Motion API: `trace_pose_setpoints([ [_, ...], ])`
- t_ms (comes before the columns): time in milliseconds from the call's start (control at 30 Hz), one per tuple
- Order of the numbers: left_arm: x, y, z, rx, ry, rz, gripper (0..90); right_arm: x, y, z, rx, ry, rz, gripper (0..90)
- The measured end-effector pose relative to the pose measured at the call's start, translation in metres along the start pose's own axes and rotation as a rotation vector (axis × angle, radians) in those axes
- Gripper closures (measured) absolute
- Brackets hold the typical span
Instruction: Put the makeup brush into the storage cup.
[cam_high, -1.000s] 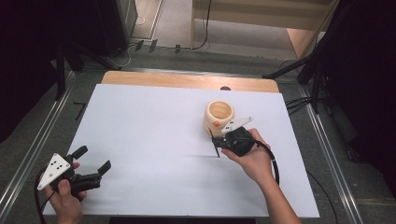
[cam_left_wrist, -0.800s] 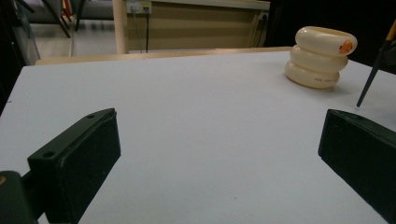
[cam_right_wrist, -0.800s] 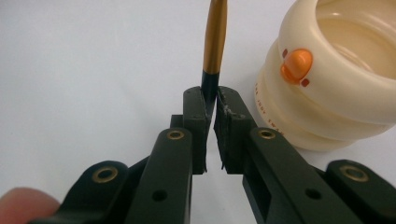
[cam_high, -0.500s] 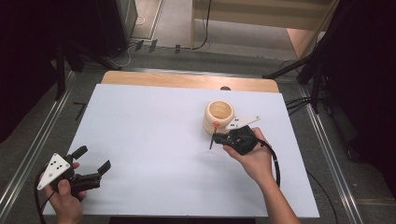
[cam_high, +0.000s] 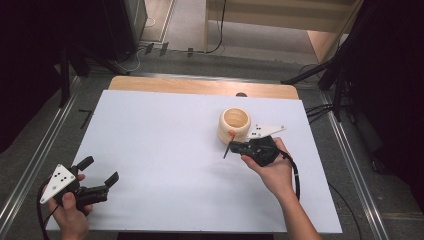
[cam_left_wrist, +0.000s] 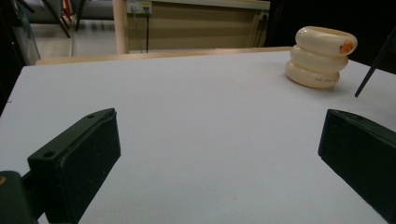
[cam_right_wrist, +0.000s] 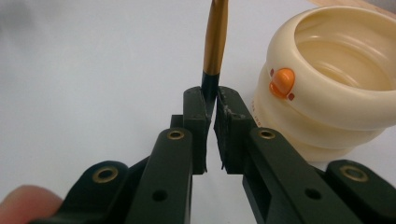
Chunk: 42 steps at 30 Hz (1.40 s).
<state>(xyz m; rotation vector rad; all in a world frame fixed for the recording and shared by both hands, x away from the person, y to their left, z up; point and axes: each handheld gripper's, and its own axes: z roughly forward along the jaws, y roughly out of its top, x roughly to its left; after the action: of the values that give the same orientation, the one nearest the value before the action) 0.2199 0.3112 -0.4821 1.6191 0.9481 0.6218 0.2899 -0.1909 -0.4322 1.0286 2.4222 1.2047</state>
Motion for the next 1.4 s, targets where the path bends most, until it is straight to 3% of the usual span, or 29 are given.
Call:
trace_pose_setpoints([
  [633,0.0,0.0,0.0,0.001,0.001,0.0,0.0,-0.004,0.004,-0.015,-0.113,0.001,0.03,84.3],
  [1000,0.0,0.0,0.0,0.002,0.0,0.0,0.0,-0.003,0.006,-0.022,-0.143,-0.004,0.028,84.3],
  [1400,0.001,0.0,0.0,0.002,0.001,-0.003,0.0,-0.005,0.01,-0.031,-0.234,-0.014,0.042,84.4],
])
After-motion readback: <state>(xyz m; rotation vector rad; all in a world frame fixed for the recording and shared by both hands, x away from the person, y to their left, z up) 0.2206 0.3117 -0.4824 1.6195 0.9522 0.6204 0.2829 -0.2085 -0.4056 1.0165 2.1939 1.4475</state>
